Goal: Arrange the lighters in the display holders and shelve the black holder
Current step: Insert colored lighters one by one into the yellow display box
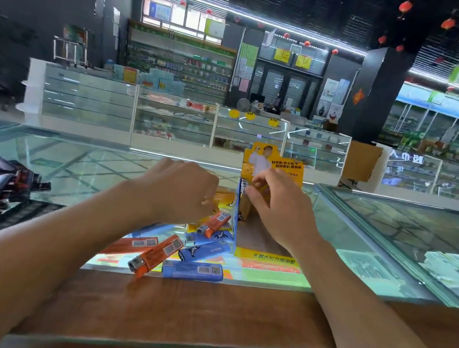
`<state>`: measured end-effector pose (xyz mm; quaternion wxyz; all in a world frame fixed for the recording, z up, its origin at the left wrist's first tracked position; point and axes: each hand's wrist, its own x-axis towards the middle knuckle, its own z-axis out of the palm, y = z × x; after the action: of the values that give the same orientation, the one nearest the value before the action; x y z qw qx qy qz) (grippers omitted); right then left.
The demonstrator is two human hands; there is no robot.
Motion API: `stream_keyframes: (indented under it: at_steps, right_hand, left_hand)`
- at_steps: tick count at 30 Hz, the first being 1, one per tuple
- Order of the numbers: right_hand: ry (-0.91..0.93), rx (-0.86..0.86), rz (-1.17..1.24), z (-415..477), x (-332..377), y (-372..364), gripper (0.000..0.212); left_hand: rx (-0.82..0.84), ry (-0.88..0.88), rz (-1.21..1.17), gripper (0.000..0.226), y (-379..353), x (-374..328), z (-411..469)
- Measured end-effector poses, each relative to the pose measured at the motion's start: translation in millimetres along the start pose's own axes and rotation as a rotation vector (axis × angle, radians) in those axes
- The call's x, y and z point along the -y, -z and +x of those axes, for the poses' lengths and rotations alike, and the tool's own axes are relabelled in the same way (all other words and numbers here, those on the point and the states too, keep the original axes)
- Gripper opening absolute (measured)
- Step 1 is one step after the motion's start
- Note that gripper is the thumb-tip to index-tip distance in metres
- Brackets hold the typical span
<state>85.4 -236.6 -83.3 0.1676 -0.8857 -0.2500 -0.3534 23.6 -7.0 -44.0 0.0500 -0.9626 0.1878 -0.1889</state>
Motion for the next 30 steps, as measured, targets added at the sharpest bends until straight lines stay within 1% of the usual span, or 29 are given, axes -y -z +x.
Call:
stream_keyframes:
  at_steps: [2, 5, 7, 9, 11, 13, 15, 21, 22, 25, 27, 28, 30]
  right_hand:
    - [0.029, -0.017, -0.032, 1, 4, 0, 0.031]
    - [0.043, 0.008, -0.036, 1, 12, -1, 0.037]
    - [0.057, 0.016, -0.026, 0, 16, -3, 0.038]
    - [0.063, 0.020, -0.024, -2, 17, -4, 0.038]
    - [0.065, 0.020, -0.030, -2, 16, -4, 0.037]
    - [0.063, 0.022, -0.031, -3, 14, -3, 0.036]
    - [0.064, 0.027, -0.021, -4, 12, -3, 0.034]
    - [0.057, 0.027, 0.006, -4, 9, -4, 0.030]
    - [0.057, 0.025, 0.003, -4, 9, -3, 0.030]
    - [0.056, 0.024, 0.002, -5, 10, -2, 0.031]
    - [0.054, 0.021, 0.011, -5, 9, -2, 0.030]
    - [0.051, 0.019, 0.019, -5, 9, -3, 0.029]
    - [0.048, 0.019, 0.036, -4, 7, -4, 0.027]
  left_hand:
    - [0.020, -0.002, 0.045, 0.023, 11, -7, -10]
    - [0.101, 0.014, 0.204, 0.030, 23, -20, -30]
    - [0.202, 0.065, 0.281, 0.041, 32, -28, -46]
    - [0.340, 0.122, 0.296, 0.048, 37, -35, -65]
    - [0.421, 0.124, 0.288, 0.041, 38, -39, -81]
    - [0.394, 0.111, 0.253, 0.026, 33, -39, -91]
    - [0.322, 0.132, 0.199, 0.018, 26, -35, -94]
    - [0.203, 0.229, 0.017, 0.024, 15, -25, -95]
    - [0.176, 0.230, 0.005, 0.027, 13, -25, -93]
    - [0.144, 0.210, -0.021, 0.046, 11, -30, -86]
    - [0.196, 0.123, -0.032, 0.064, 12, -35, -81]
    - [0.227, 0.061, -0.042, 0.070, 14, -38, -79]
    - [0.270, -0.031, -0.028, 0.070, 10, -40, -75]
